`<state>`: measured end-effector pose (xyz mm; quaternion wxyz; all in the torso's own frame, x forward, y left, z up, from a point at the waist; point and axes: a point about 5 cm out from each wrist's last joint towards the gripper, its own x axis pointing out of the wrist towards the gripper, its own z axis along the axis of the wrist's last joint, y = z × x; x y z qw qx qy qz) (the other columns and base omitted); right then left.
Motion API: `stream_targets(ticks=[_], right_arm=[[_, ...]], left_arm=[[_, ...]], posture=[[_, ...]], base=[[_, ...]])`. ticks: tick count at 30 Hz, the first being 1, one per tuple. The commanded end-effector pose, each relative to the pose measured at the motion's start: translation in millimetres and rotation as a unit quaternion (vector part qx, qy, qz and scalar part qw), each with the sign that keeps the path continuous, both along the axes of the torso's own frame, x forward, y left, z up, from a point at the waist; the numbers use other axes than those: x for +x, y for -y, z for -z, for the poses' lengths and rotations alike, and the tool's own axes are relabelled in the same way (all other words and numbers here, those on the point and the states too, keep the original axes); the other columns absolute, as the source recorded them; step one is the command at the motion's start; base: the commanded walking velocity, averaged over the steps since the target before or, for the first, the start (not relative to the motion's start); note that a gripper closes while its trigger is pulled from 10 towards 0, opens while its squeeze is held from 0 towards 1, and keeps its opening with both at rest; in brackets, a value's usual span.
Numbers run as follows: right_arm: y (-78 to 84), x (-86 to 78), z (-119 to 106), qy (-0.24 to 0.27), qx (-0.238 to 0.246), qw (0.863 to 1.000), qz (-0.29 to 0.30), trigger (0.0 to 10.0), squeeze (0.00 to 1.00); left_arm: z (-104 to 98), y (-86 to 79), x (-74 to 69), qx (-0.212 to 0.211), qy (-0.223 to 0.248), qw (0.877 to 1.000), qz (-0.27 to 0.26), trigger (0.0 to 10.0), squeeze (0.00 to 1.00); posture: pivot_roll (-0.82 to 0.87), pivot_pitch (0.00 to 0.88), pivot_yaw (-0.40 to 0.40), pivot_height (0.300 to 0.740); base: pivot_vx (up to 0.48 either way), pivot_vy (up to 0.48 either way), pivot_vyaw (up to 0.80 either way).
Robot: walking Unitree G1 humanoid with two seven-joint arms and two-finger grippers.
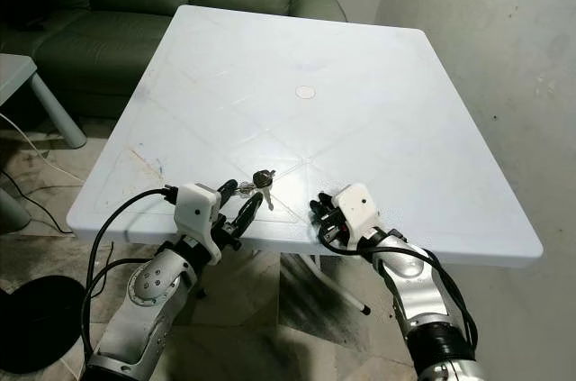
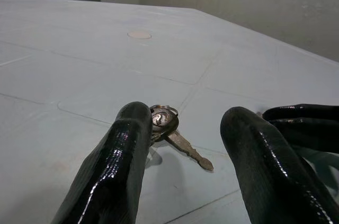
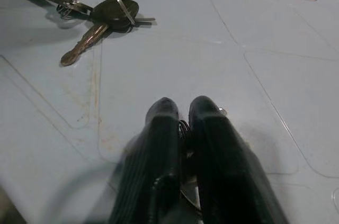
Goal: Hang keys on a hook
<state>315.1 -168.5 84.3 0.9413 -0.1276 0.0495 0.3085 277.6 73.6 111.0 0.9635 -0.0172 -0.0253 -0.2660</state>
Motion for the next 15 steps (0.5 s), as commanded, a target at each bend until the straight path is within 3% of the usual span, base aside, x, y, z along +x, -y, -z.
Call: stream_targets(ticks=[1,6,7,10,15], right_arm=[[4.4,0.9,-2.7,0.003,-0.002,1.000,-0.001,0.0,0.00],[6.4,1.0,-2.4,0.001,-0.007,1.000,-0.006,0.7,0.00],[6.9,1.1,-2.3,-0.001,-0.008,1.000,-0.007,0.0,0.00],[8.1,2.7,-5.3,0.008,0.001,1.000,0.002,0.0,0.00],[8.7,11.7,-23.6,0.026,0.115,0.992,0.049,0.0,0.00]], left_arm=[[-2.1,-0.4,-0.8,-0.007,-0.002,1.000,-0.001,10.0,0.00],[-2.1,-0.5,-0.9,-0.007,-0.002,1.000,-0.001,10.0,0.00],[-2.1,-0.4,-0.6,-0.007,-0.002,1.000,-0.001,10.0,0.00],[-2.9,0.0,0.3,-0.008,-0.002,1.000,-0.001,10.0,0.00],[-7.0,-1.9,4.8,-0.021,-0.001,1.000,-0.010,10.0,0.00]], posture=[[0.01,0.111,-0.076,0.740],[0.01,0.111,-0.075,0.740],[0.01,0.108,-0.075,0.740],[0.01,0.106,-0.075,0.740],[0.01,0.103,-0.075,0.740]], base=[[0.000,0.000,0.00],[0.000,0.000,0.00],[0.000,0.000,0.00],[0.000,0.000,0.00],[0.000,0.000,0.00]])
